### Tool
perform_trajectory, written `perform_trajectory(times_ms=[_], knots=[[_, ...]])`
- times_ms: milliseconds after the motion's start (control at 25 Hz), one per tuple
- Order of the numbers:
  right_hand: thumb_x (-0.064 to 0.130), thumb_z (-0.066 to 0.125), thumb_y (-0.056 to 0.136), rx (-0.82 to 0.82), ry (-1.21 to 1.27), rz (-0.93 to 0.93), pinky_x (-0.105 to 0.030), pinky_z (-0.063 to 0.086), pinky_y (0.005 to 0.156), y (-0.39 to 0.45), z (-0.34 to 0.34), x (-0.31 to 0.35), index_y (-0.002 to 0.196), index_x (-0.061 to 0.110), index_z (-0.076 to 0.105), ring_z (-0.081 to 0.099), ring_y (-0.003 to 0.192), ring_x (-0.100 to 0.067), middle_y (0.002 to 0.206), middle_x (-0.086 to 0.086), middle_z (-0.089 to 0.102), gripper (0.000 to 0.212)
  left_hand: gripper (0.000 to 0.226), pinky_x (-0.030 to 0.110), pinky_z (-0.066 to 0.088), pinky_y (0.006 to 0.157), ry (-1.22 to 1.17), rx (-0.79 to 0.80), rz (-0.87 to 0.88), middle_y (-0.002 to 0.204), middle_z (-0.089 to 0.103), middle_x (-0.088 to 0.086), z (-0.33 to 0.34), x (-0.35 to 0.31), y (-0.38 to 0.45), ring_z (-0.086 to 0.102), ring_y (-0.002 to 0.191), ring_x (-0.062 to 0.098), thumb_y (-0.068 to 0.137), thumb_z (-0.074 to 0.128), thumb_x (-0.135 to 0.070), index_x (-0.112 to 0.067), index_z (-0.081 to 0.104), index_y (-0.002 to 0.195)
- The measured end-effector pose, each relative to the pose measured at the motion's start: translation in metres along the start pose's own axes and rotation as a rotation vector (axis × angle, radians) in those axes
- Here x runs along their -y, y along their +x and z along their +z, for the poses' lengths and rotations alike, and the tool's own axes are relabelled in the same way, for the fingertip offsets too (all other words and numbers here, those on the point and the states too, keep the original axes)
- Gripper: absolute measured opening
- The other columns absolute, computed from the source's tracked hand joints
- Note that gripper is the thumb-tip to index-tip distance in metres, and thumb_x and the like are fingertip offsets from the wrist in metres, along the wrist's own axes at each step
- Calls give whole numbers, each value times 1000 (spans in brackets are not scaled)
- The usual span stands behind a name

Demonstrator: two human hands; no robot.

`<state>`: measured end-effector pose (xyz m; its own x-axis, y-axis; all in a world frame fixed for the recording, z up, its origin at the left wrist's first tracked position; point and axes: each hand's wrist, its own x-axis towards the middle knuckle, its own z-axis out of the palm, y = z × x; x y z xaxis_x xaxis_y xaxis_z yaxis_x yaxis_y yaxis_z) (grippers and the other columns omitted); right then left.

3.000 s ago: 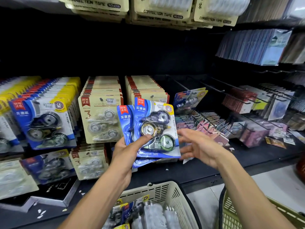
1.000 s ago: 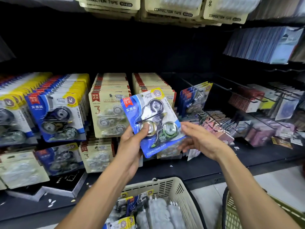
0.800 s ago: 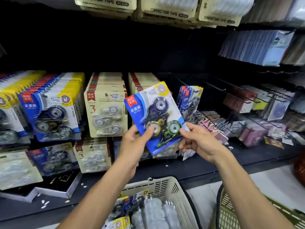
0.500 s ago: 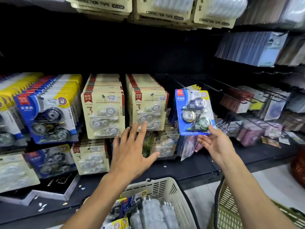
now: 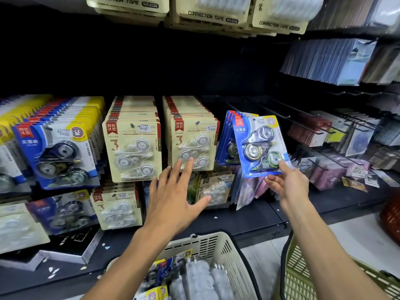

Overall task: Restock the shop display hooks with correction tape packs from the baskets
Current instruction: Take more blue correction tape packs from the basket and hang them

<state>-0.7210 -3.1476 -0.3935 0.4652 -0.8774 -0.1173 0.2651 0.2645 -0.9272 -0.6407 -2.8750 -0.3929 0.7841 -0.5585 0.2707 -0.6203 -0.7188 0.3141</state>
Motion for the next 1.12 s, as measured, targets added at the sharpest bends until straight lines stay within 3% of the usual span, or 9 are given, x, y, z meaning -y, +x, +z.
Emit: perform_trajectory(times_ms=[360,520,600,680,760,880,920,1040,1120], knots=[[16,63,98,-111,-17,-64,-23,53,42,-2,8,6,83,10,50,55,38,-9,68,-11,54,21,94,45,9,127,-7,12,24,171,0,-10,3,4,-3,4,156,20,92,41,-75,-44,-19,156],[24,69,95,-129,-87,-22,-31,58,45,2,11,1,83,15,43,62,45,-18,70,-18,60,30,93,44,10,127,-4,29,15,171,2,-9,2,6,-4,5,156,20,92,42,-74,-43,-17,157],[22,68,96,-109,-70,88,-34,60,49,6,9,-6,96,10,48,67,53,-23,85,-23,65,23,92,43,12,126,-3,35,1,171,4,-7,2,10,-4,7,156,20,92,43,-74,-42,-13,159],[17,67,96,-94,-128,197,-29,57,42,5,8,-16,121,2,54,64,55,-21,99,-20,65,32,92,43,14,125,-7,44,-21,171,6,-6,4,18,-5,9,155,21,93,44,-72,-40,-9,160],[12,65,96,-81,-252,235,-27,57,47,4,7,-30,136,2,50,54,58,-19,89,-11,57,45,91,45,16,125,9,69,-42,171,8,-4,9,27,-6,12,155,23,93,45,-71,-38,-6,161],[9,61,97,42,-479,278,-43,57,84,-14,8,-48,139,4,45,45,63,-20,74,-6,46,45,89,44,20,123,-1,132,-118,170,13,-2,24,45,-16,16,154,24,94,49,-67,-36,0,162],[10,62,97,104,-589,268,-45,55,89,-20,10,-53,135,4,49,48,67,-20,76,-7,49,40,88,44,21,122,-8,157,-151,170,14,-1,31,54,-23,18,153,25,94,50,-65,-35,2,162],[18,68,93,316,-905,185,-45,55,88,-40,23,-71,111,13,59,57,90,-23,98,-8,60,20,86,46,27,118,17,281,-238,169,19,2,55,85,-52,23,152,30,96,52,-61,-32,6,163],[19,71,90,466,-1009,157,-44,55,88,-57,37,-95,97,21,60,58,90,-22,102,-7,64,13,83,48,35,115,-40,359,-358,166,27,5,74,111,-79,30,147,33,95,56,-56,-28,15,162]])
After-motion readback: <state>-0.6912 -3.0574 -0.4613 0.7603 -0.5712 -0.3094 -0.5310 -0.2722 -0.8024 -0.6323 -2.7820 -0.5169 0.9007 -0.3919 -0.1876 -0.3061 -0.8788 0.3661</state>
